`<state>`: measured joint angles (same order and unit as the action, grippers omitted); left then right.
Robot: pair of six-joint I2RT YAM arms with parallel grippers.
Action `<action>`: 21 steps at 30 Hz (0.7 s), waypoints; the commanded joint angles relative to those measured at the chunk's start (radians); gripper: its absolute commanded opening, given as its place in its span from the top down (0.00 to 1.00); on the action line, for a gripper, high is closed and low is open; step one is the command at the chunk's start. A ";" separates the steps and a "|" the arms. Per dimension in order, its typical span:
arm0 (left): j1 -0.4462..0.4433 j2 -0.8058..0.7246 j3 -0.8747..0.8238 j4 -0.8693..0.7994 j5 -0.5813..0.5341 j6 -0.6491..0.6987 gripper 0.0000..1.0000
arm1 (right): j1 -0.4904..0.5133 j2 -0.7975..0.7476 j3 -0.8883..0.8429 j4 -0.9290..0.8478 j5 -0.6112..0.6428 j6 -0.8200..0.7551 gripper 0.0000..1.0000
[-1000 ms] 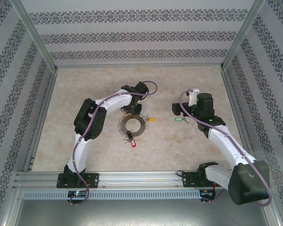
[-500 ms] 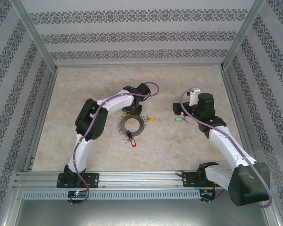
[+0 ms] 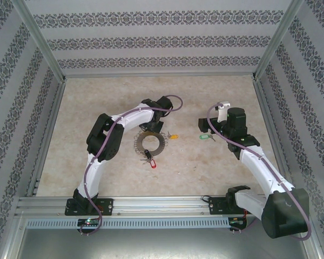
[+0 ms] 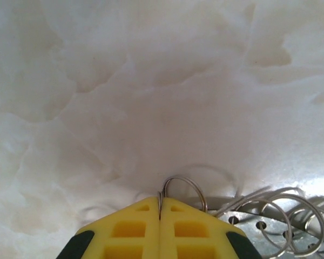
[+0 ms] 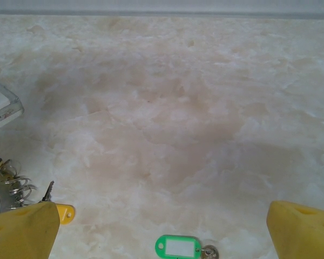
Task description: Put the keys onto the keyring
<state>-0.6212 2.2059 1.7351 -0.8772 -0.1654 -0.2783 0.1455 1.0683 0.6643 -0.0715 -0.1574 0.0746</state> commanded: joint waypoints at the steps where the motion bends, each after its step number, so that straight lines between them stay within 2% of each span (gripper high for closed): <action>1: -0.015 -0.086 -0.033 -0.046 0.022 -0.003 1.00 | -0.009 -0.023 -0.011 0.010 0.007 -0.010 0.02; 7: -0.017 -0.296 -0.127 0.001 0.106 0.083 1.00 | -0.009 -0.034 -0.015 0.016 -0.031 0.000 0.02; 13: -0.020 -0.549 -0.287 0.161 0.274 0.272 1.00 | -0.005 -0.075 -0.015 0.041 -0.149 0.013 0.02; 15: -0.026 -0.646 -0.369 0.250 0.347 0.353 1.00 | -0.002 -0.101 -0.023 0.081 -0.243 0.025 0.02; 17: -0.027 -0.751 -0.464 0.361 0.471 0.418 1.00 | 0.017 -0.131 -0.026 0.115 -0.312 0.027 0.03; 21: -0.028 -0.930 -0.628 0.587 0.670 0.493 1.00 | 0.106 -0.201 -0.017 0.149 -0.404 -0.023 0.08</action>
<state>-0.6357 1.3628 1.1721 -0.5293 0.2928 0.0914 0.2001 0.9169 0.6449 0.0040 -0.4217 0.0792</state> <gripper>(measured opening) 0.052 0.939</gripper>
